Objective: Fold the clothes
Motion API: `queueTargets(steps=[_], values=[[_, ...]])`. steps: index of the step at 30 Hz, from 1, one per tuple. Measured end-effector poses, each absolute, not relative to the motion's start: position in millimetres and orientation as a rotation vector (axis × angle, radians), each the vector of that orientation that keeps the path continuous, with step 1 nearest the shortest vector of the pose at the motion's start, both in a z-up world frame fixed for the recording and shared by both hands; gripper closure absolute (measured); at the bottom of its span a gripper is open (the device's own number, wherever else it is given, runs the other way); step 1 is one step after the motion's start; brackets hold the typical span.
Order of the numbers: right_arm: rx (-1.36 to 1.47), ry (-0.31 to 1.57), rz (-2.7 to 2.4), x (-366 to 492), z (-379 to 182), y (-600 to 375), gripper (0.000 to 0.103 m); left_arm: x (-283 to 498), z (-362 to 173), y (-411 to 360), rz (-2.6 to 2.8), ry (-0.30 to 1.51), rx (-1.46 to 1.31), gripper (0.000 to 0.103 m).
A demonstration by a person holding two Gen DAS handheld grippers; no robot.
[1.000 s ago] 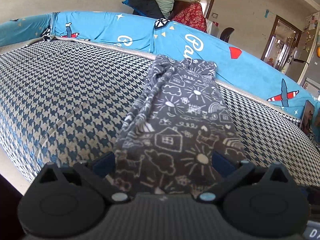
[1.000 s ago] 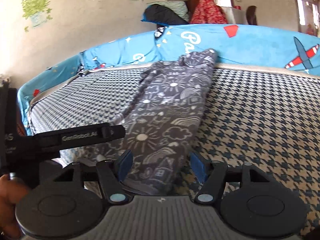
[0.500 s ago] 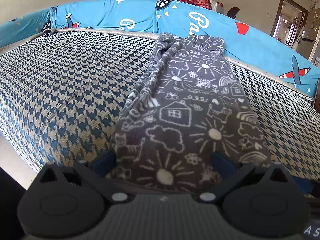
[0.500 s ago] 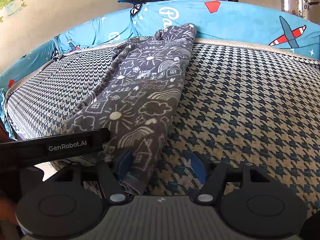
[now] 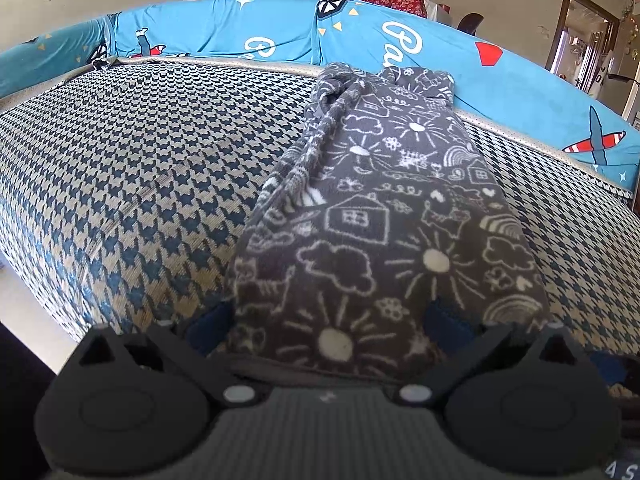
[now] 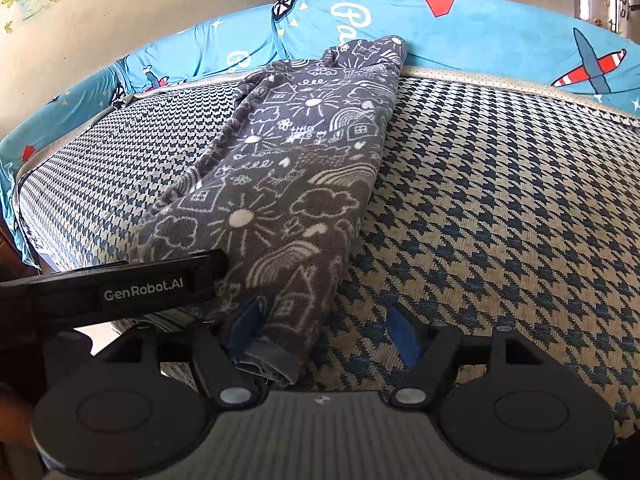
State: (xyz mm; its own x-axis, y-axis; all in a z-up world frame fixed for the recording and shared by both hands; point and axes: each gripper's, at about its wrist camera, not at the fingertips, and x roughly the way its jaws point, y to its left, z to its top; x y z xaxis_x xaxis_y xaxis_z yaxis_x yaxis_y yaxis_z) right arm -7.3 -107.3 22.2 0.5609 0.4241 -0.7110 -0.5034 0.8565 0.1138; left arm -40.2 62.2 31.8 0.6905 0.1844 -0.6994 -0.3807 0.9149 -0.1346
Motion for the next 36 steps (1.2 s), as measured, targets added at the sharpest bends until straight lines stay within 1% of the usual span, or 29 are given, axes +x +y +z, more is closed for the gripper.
queueTargets(steps=[13, 18, 24, 30, 36], values=[[-0.112, 0.816, 0.569, -8, 23, -108, 0.031, -48, 35, 63, 0.329, 0.739, -0.294, 0.0], [-0.119, 0.811, 0.584, -9, 31, -112, 0.031, -54, 44, 62, 0.357, 0.674, -0.288, 0.0], [-0.162, 0.781, 0.61, -7, 45, -118, 0.031, -51, 54, 61, 0.372, 0.638, -0.272, 0.0], [-0.129, 0.764, 0.674, 14, 63, -130, 0.031, -41, 62, 64, 0.361, 0.633, -0.277, 0.0], [-0.001, 0.817, 0.656, 61, 66, -141, 0.031, -28, 69, 66, 0.346, 0.635, -0.284, 0.0]])
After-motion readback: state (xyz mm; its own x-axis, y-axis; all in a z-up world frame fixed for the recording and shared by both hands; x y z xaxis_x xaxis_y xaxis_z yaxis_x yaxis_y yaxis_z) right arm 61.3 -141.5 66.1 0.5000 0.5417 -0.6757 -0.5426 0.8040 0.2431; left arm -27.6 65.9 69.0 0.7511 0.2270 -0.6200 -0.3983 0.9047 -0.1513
